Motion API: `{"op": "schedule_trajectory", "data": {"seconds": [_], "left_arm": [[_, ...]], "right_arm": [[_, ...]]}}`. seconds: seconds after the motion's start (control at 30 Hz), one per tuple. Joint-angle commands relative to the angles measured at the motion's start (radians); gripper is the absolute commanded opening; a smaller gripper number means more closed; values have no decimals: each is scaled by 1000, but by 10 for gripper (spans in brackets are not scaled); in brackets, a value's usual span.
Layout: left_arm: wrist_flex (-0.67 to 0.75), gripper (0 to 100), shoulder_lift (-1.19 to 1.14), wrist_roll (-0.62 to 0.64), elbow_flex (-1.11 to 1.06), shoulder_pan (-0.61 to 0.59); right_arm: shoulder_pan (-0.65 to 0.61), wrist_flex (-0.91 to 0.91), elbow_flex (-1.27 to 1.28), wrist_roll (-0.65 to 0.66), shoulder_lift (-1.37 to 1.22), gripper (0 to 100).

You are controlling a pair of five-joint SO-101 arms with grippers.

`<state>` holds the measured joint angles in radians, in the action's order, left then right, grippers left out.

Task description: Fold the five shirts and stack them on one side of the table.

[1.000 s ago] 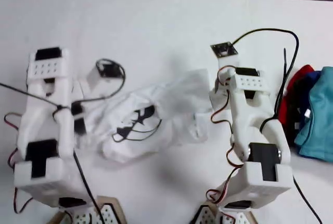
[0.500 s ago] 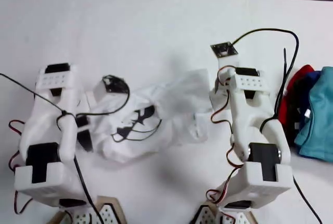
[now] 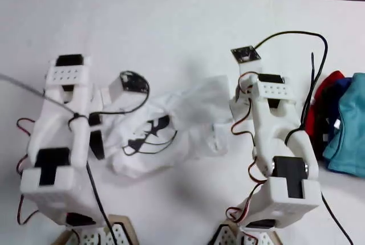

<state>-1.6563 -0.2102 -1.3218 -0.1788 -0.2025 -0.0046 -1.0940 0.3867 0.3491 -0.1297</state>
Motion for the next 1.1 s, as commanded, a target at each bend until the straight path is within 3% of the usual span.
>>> {"op": "schedule_trajectory", "data": {"seconds": [0.0,0.13,0.3,0.47,0.6,0.8,1.07], "left_arm": [[-17,287,-97,-66,35,6],[-28,200,-157,-68,42,6],[-110,12,-71,-68,64,2],[-120,21,92,-66,105,-23],[-114,20,107,-8,263,-38],[-18,20,-21,206,576,-64],[-15,20,-213,288,771,-140]], "right_arm": [[-1,10,-35,-3,4,152],[-1,10,-35,-3,4,152],[-1,10,-35,-3,4,152],[-1,10,-35,-3,4,152],[-1,10,-35,-3,4,152],[-1,24,-29,-3,4,152],[-1,36,-23,-3,4,152]]}}
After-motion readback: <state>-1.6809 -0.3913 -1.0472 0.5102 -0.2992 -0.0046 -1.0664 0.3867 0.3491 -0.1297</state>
